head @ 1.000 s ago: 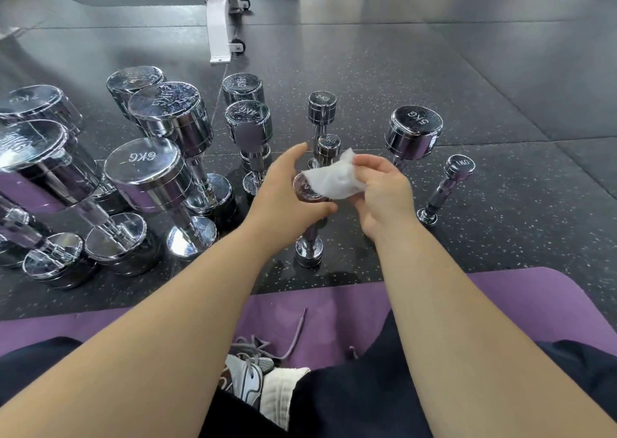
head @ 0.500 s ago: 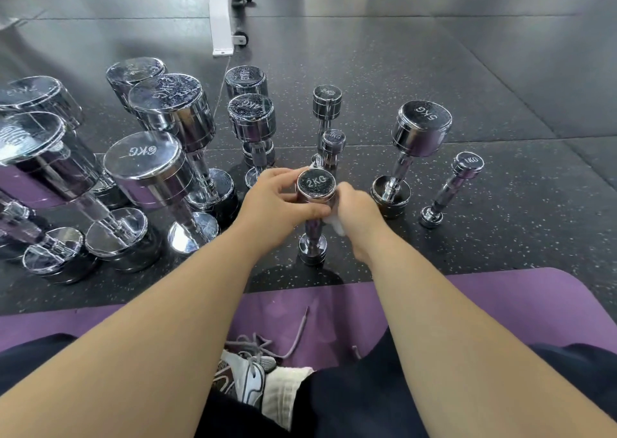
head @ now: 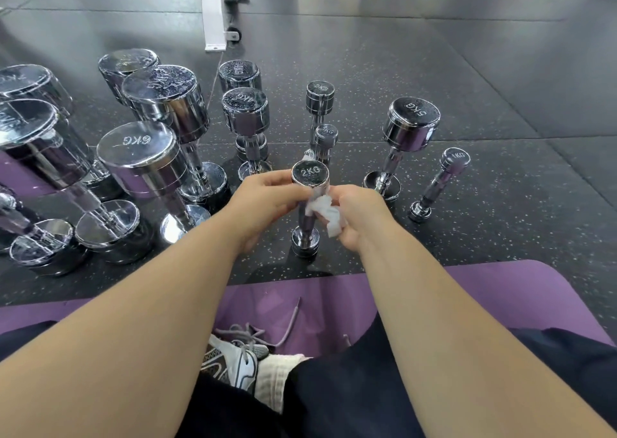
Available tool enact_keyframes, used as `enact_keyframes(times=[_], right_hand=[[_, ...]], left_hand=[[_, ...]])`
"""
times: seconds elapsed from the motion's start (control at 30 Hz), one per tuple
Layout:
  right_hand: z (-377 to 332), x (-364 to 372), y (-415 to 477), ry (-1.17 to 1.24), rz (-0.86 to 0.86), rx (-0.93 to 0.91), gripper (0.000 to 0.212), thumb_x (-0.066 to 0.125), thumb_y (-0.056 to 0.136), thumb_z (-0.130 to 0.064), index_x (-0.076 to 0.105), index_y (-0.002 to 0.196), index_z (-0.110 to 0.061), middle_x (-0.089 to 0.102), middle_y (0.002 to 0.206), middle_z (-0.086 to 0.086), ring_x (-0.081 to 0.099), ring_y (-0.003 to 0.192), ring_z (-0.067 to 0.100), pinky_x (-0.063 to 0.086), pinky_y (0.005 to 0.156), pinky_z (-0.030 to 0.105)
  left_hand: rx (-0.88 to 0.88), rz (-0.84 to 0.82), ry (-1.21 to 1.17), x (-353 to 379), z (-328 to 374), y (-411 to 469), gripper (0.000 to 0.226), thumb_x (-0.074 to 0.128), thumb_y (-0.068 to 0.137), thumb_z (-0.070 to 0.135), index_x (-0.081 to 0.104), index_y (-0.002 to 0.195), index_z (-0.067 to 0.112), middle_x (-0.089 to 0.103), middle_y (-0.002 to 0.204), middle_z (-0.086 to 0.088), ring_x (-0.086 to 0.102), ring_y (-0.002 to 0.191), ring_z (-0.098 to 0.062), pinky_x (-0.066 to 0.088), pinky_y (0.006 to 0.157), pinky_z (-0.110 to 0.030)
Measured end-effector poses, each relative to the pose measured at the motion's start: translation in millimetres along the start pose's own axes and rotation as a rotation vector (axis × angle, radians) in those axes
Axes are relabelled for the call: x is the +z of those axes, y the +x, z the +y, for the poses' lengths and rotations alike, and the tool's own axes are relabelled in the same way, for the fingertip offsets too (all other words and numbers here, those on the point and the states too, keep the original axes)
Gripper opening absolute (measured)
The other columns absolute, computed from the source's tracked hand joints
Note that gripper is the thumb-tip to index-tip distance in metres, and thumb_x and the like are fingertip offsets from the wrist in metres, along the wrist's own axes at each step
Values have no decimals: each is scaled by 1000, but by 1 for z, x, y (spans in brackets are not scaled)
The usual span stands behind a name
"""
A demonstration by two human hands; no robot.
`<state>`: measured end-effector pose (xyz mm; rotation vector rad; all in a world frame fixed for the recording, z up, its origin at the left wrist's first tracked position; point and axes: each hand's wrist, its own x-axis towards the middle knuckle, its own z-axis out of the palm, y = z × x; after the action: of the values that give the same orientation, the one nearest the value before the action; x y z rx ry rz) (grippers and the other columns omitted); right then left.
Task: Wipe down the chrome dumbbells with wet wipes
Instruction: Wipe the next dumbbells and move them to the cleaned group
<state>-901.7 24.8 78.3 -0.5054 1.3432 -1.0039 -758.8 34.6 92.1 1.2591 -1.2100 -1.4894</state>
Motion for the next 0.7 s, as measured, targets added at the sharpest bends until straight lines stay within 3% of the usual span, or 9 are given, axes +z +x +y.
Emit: enact_keyframes(times=[0.1,0.17,0.27,0.37,0.43,0.5,0.57,0.63,0.7], right_hand=[[1,-2,-1,-60,-31,41,16,51,93,4,65,84,4,65,58,10,60,47,17,45,55,27],[0,-2,3,-31,28,39,17,54,91,1,68,101,5,71,78,13,65,63,21,50,61,31],[-8,-2,7,9,76,36,23,50,92,3,71,97,-4,71,94,16,67,83,25,57,83,38],[-7,-4,1,-97,-80,54,37,35,89,17,67,88,0,66,83,15,63,69,21,60,67,29],[-3,-3,-3,-172,-134,53,38,33,86,18,67,87,1,65,86,18,62,71,24,56,81,36],[0,1,-2,-161,-109,18,33,40,85,18,69,84,1,64,88,20,61,73,26,53,87,45],[3,2,1,-145,-99,-29,32,44,85,18,70,85,-1,66,85,19,63,66,24,58,73,38],[3,2,-2,-154,-175,-64,33,43,87,18,70,89,-1,67,81,18,64,63,20,56,61,29],[4,0,-7,-291,-230,-143,32,45,86,19,69,98,2,66,78,17,62,57,13,50,55,20]], left_hand=[[-58,12,-211,0,2,2,21,54,92,-2,69,91,11,72,84,-4,64,85,-17,55,84,-26],[-82,1,-258,0,2,4,26,49,94,-1,69,104,13,72,89,-3,65,83,-15,55,82,-24],[-104,-30,-220,2,-1,5,42,39,90,-2,68,113,17,70,99,-4,63,84,-13,52,84,-25],[-115,-14,-181,-2,-4,7,53,31,82,-4,67,116,14,66,105,-8,58,82,-17,50,71,-21],[-111,-7,-180,-5,-4,6,53,31,79,-3,67,115,12,65,104,-9,56,80,-19,48,65,-21],[-94,-13,-175,-2,1,5,46,36,86,3,64,120,15,68,105,-8,61,85,-20,49,76,-27],[-36,-3,-4,4,9,2,37,47,95,16,59,130,24,69,109,1,64,82,-9,51,78,-21],[64,41,424,5,12,5,43,63,93,33,52,134,36,63,108,13,56,74,5,46,68,-12],[153,87,768,-1,7,9,53,68,87,45,46,135,43,57,110,13,52,79,0,40,71,-19]])
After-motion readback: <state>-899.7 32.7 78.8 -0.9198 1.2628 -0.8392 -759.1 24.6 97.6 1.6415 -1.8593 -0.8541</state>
